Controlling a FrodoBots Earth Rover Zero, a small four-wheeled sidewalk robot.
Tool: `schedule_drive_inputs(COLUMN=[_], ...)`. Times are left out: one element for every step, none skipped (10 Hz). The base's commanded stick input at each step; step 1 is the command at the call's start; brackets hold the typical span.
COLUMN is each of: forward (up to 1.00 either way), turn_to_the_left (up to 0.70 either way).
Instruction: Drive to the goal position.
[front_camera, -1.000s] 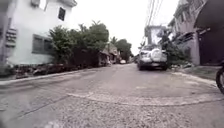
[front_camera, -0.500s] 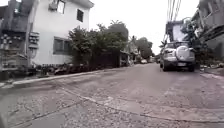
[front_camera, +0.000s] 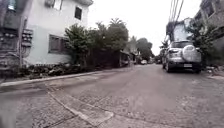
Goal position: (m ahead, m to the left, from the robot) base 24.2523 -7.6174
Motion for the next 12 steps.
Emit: schedule_drive_inputs(forward=[1.00, 1.00, 1.00, 1.00, 1.00, 1.00, 1.00, 1.00, 1.00, 1.00, 1.00, 1.00], turn_to_the_left=[-0.27, -0.05, 0.00, 0.00, 0.00, 0.00, 0.00, 0.00, 0.00, 0.00, 0.00, 0.00])
